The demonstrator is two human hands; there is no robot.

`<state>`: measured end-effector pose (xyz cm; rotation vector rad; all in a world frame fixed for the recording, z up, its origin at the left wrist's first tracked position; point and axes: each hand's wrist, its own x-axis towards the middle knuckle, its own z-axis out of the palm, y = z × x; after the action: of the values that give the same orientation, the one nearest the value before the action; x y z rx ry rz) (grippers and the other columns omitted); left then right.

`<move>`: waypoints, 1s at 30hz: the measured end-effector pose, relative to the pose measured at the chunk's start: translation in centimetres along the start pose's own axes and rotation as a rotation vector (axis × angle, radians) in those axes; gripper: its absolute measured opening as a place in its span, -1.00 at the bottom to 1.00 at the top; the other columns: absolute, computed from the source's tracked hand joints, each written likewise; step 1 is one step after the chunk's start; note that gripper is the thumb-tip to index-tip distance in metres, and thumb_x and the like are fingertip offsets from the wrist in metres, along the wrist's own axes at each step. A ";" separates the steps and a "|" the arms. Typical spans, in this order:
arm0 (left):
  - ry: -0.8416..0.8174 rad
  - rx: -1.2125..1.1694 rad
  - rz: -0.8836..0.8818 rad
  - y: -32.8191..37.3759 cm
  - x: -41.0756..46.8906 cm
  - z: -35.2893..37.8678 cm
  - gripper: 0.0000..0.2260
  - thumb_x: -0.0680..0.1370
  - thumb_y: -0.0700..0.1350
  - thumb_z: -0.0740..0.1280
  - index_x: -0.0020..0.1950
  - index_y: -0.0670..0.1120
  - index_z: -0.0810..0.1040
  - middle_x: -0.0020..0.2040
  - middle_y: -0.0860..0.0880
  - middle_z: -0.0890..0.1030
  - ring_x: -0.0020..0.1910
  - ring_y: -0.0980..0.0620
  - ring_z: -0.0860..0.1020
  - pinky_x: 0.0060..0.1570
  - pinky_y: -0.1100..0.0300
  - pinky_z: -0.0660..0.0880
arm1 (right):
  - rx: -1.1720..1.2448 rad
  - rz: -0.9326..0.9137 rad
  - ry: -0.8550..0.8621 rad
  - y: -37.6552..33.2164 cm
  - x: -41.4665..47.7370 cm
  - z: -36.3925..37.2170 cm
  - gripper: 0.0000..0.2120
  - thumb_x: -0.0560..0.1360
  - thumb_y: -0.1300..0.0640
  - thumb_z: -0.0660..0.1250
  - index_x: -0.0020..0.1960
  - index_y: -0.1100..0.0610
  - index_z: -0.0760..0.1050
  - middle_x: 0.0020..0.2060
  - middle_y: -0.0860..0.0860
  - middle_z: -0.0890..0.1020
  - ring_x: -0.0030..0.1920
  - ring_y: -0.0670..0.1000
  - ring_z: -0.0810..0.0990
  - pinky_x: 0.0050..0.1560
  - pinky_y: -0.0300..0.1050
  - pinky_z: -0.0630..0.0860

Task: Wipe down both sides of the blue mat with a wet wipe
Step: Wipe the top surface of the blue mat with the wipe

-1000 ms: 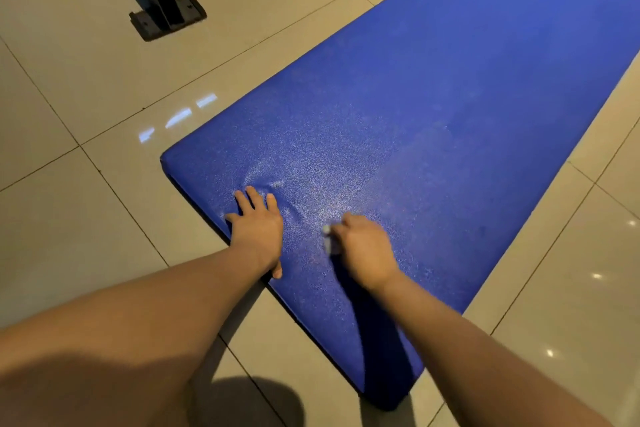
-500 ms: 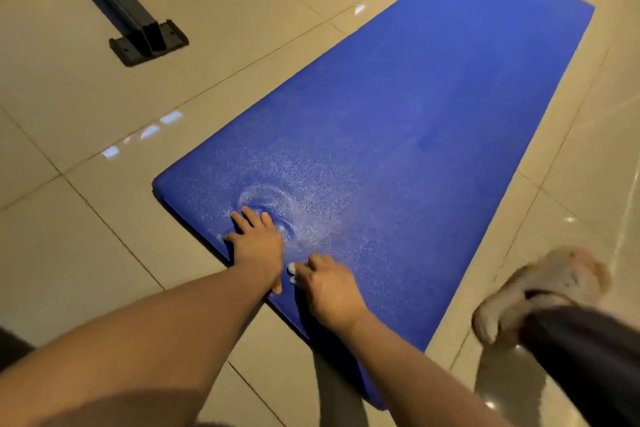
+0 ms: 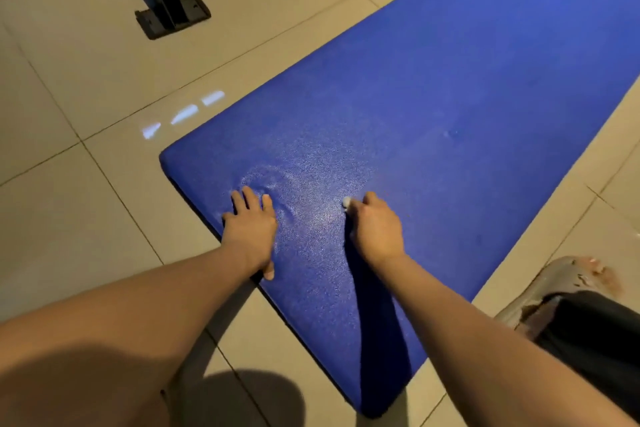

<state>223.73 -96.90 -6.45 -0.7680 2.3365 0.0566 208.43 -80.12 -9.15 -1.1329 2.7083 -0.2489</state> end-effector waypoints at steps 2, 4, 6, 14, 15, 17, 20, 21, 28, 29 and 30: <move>0.010 -0.015 -0.006 0.0 -0.1 0.1 0.44 0.05 0.26 0.69 0.61 -0.21 -0.16 0.58 -0.38 -0.11 0.57 -0.44 -0.05 0.41 -0.28 0.32 | 0.062 -0.120 -0.055 -2.5 -1.3 0.7 -0.89 0.54 0.15 0.35 0.05 0.12 0.57 -0.17 0.08 0.47 -0.25 0.19 0.53 -0.33 -0.08 0.20; 0.006 -0.023 -0.017 0.0 -0.4 0.0 0.44 0.06 0.25 0.69 0.62 -0.20 -0.17 0.59 -0.38 -0.13 0.57 -0.43 -0.07 0.41 -0.26 0.30 | 0.093 -0.302 -0.119 -4.3 -2.6 1.2 -0.87 0.53 0.12 0.37 0.06 0.10 0.56 -0.17 0.07 0.48 -0.26 0.17 0.52 -0.34 -0.09 0.20; 0.003 -0.020 -0.030 0.0 -0.7 -0.1 0.43 0.08 0.25 0.68 0.62 -0.18 -0.19 0.59 -0.37 -0.16 0.58 -0.40 -0.08 0.42 -0.23 0.29 | 0.059 -0.534 -0.142 -4.9 -2.7 1.5 -0.87 0.50 0.11 0.43 0.02 0.10 0.58 -0.19 0.06 0.50 -0.27 0.14 0.53 -0.36 -0.10 0.25; 0.010 -0.081 -0.066 0.1 -1.4 0.0 0.41 0.14 0.20 0.69 0.63 -0.10 -0.26 0.61 -0.28 -0.24 0.60 -0.34 -0.15 0.51 -0.22 0.19 | -0.027 -0.209 -0.018 3.9 4.4 -0.8 -0.84 0.64 0.06 0.25 0.11 0.11 0.54 -0.05 0.09 0.55 -0.08 0.21 0.60 -0.25 -0.02 0.34; 0.010 -0.086 -0.070 0.2 -1.3 0.0 0.41 0.14 0.20 0.69 0.63 -0.10 -0.27 0.61 -0.27 -0.25 0.60 -0.33 -0.15 0.51 -0.21 0.19 | -0.021 -0.144 -0.019 4.7 4.9 -1.3 -0.89 0.61 0.12 0.28 0.09 0.12 0.51 -0.02 0.10 0.56 -0.07 0.22 0.60 -0.26 -0.03 0.34; 0.009 -0.096 -0.076 0.2 -1.1 0.0 0.42 0.13 0.18 0.70 0.63 -0.09 -0.27 0.62 -0.27 -0.25 0.60 -0.33 -0.16 0.52 -0.21 0.18 | 0.022 -0.093 -0.044 4.8 5.1 -1.7 -0.84 0.53 0.23 0.33 0.10 0.15 0.46 0.01 0.12 0.58 -0.06 0.23 0.59 -0.25 -0.04 0.34; 0.001 -0.090 -0.078 0.1 -1.0 0.1 0.41 0.15 0.18 0.69 0.63 -0.08 -0.27 0.61 -0.26 -0.26 0.61 -0.31 -0.17 0.52 -0.20 0.17 | 0.148 -0.145 -0.075 2.1 3.4 -1.1 -0.91 0.54 0.24 0.30 0.04 0.17 0.48 -0.03 0.16 0.59 -0.08 0.26 0.57 -0.19 0.02 0.41; -0.003 -0.089 -0.078 0.0 -1.0 0.2 0.40 0.16 0.18 0.69 0.63 -0.08 -0.27 0.61 -0.26 -0.26 0.61 -0.31 -0.18 0.52 -0.19 0.17 | 0.179 -0.196 -0.090 1.0 2.4 -0.5 -0.95 0.55 0.23 0.29 0.00 0.17 0.48 -0.06 0.17 0.59 -0.11 0.25 0.57 -0.20 0.03 0.42; 0.004 -0.054 -0.125 0.4 -1.0 0.5 0.41 0.15 0.19 0.68 0.63 -0.04 -0.29 0.62 -0.23 -0.26 0.61 -0.27 -0.17 0.51 -0.16 0.20 | 0.147 -0.503 -0.199 0.4 0.3 0.5 -0.88 0.60 0.09 0.25 0.00 0.13 0.50 -0.14 0.09 0.50 -0.24 0.22 0.53 -0.32 -0.04 0.28; 0.003 -0.047 -0.136 0.5 -1.1 0.5 0.41 0.14 0.19 0.69 0.63 -0.04 -0.29 0.63 -0.23 -0.25 0.62 -0.27 -0.15 0.51 -0.16 0.19 | 0.134 -0.506 -0.201 1.4 0.9 0.3 -0.87 0.59 0.08 0.27 -0.03 0.13 0.51 -0.14 0.09 0.49 -0.23 0.21 0.53 -0.31 -0.05 0.27; 0.001 -0.042 -0.148 0.6 -1.1 0.5 0.42 0.13 0.19 0.69 0.63 -0.05 -0.28 0.63 -0.23 -0.23 0.62 -0.27 -0.12 0.52 -0.16 0.19 | 0.130 -0.514 -0.202 2.3 1.6 0.0 -0.86 0.58 0.06 0.29 -0.06 0.13 0.52 -0.14 0.08 0.48 -0.23 0.19 0.52 -0.31 -0.06 0.27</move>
<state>224.35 -95.74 -6.22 -0.9593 2.2784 0.0411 205.75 -79.64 -9.86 -1.6927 2.1549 -0.3539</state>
